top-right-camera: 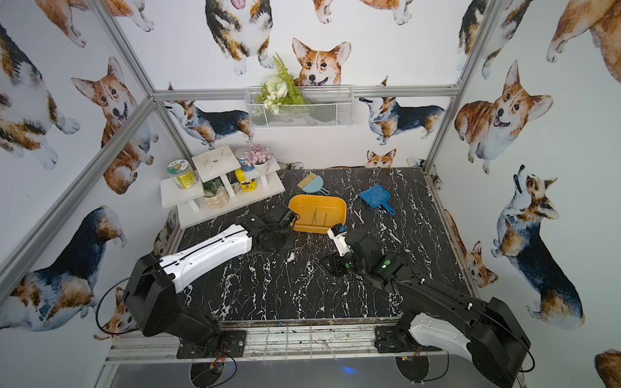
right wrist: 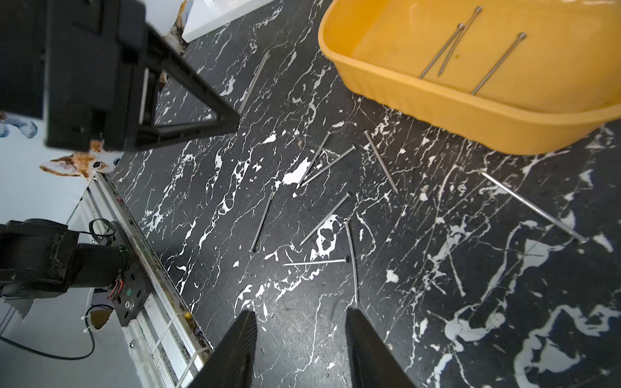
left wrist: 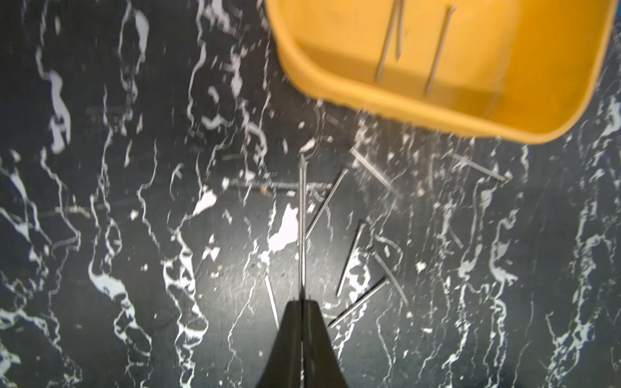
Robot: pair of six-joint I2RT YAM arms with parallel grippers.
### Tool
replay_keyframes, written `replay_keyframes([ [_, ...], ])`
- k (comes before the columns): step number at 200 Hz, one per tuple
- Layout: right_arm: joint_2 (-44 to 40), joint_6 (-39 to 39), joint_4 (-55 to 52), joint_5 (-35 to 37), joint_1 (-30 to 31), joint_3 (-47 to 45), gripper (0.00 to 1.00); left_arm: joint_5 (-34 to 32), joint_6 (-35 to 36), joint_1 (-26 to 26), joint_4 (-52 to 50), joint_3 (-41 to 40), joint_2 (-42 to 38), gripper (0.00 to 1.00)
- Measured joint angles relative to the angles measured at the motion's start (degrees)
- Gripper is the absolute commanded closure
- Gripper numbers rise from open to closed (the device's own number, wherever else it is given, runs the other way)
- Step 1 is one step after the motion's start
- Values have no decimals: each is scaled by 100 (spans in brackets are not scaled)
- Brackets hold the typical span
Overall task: Put the nails on the desktop into the storage box
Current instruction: Pick up the nail from the center of the board, then place the nail in the storage box.
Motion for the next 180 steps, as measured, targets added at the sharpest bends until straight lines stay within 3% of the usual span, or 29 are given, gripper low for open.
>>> replay_keyframes([
  [53,-203,-140,-68,-160,-570,107,51,155,632,420,-234,2092,1589,100],
  [125,-275,-341,-339,-205,-704,208,51,435,1038,621,-575,4022,3329,100],
  [180,-258,-466,-498,-199,-741,345,51,415,1069,621,-861,4463,3545,54],
])
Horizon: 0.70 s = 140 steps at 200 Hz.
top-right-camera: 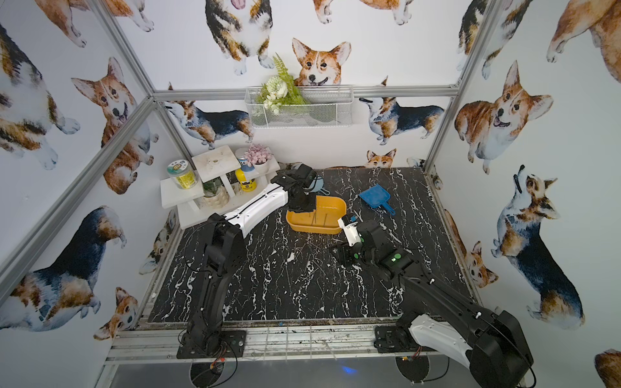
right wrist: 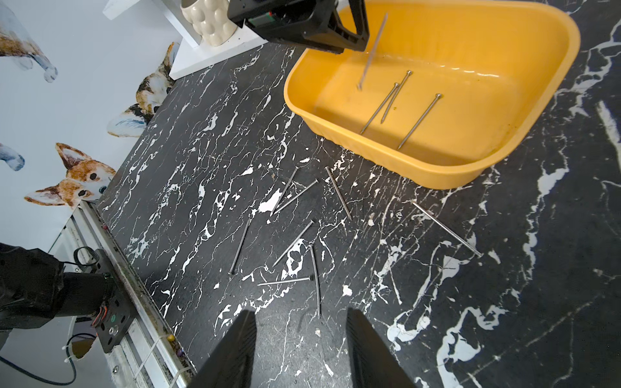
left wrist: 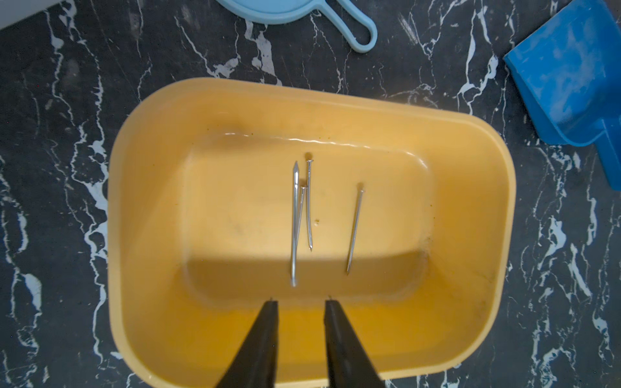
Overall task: Put the nails on the desktop into the storage box
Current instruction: Place the nail in the storage box.
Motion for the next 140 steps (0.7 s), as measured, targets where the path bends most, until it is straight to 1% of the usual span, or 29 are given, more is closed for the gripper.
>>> replay_keyframes([
  [7,4,-20,-17,0,0,17,51,-24,0,0,-15,-39,-48,51],
  [20,15,-61,-59,0,0,48,51,-87,0,0,-37,-157,-223,48],
  [49,92,-85,-96,-4,-2,133,51,-173,-4,-2,-7,-479,-796,48],
  [67,129,-98,-136,-7,0,197,51,-234,-22,-9,66,-896,-1231,48],
  [83,136,-101,-160,2,42,240,51,-262,-63,-26,181,-1484,-1729,48],
  [97,144,-103,-168,28,133,269,51,-278,-133,-31,326,-2166,-2251,48],
  [140,295,-94,-251,208,680,306,51,-258,-527,-66,758,-4286,-3720,49],
])
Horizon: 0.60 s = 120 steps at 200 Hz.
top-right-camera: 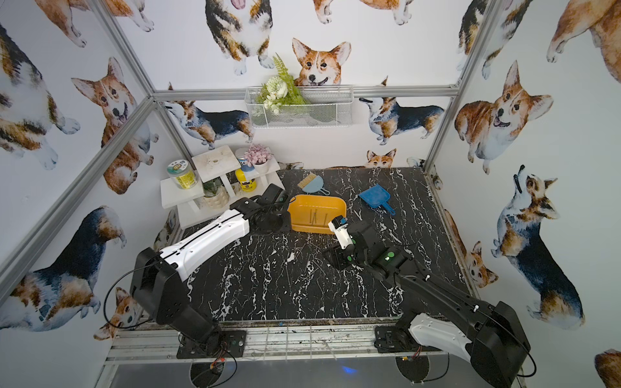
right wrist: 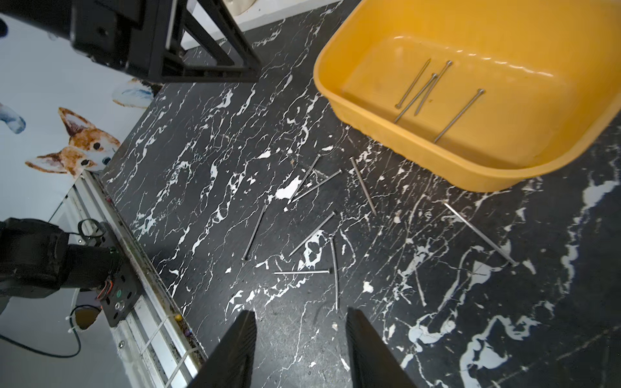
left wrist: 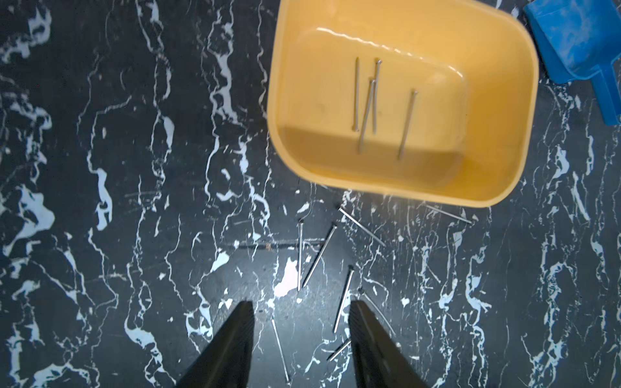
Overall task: Put the nails on the desktop into the storage box
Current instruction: Place the nail in the storage box, then pick up the nail from the center of the board.
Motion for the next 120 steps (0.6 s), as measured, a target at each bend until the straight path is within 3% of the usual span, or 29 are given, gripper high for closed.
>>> replay_keyframes([
  [33,55,173,9,153,223,-79,51,50,-531,-243,444,-1311,-817,50],
  [59,92,310,15,247,404,-168,52,109,-1152,-741,872,-2146,-1180,51],
  [120,-31,509,190,415,592,-400,52,122,-2109,-1628,1593,-2719,-898,58],
])
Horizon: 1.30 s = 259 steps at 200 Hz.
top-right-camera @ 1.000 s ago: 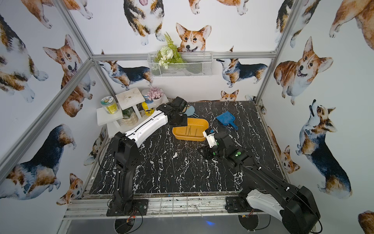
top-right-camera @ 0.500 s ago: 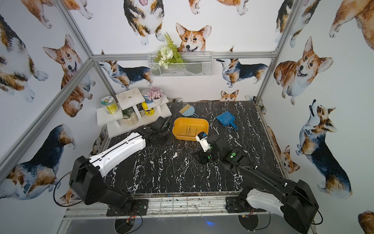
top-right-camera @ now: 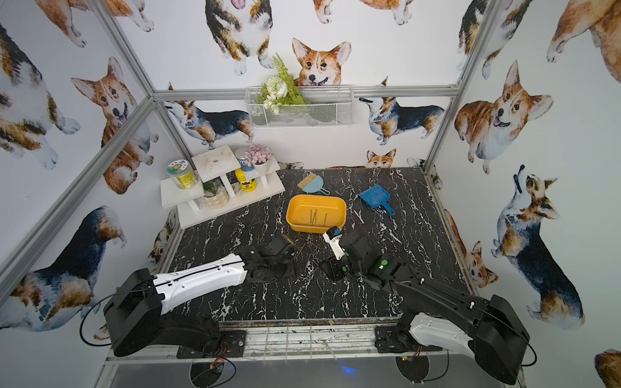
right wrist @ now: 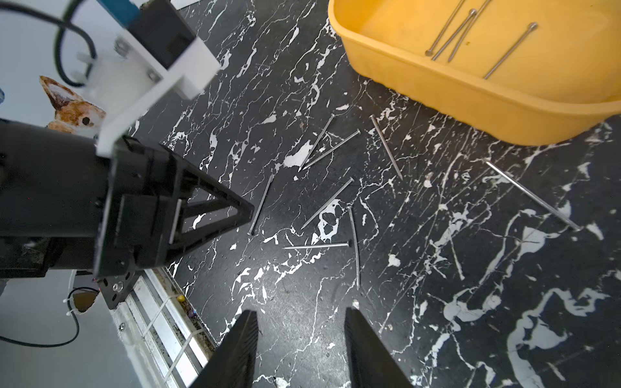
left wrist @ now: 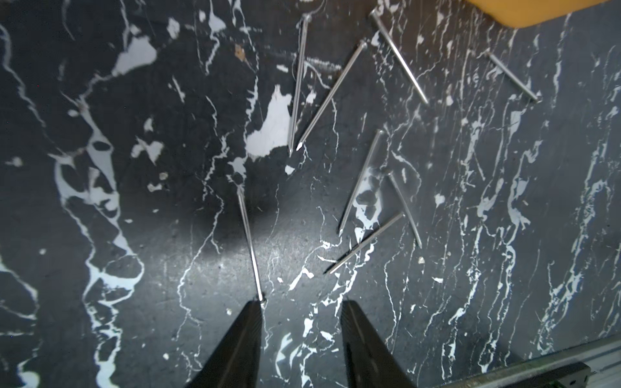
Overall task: Put the nails on the desktop into the storage box
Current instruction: Pick up the nail from the center of the board.
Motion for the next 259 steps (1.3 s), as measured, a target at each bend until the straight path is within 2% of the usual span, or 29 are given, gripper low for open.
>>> replay_keyframes([
  [54,-201,103,17,48,-2,-179,52,9,-374,-245,214,-129,245,61],
  [129,-247,120,72,83,-2,-328,52,-118,-752,-293,168,-433,-151,62],
  [259,-256,144,282,61,-2,-407,52,17,-841,-302,393,-743,216,70],
])
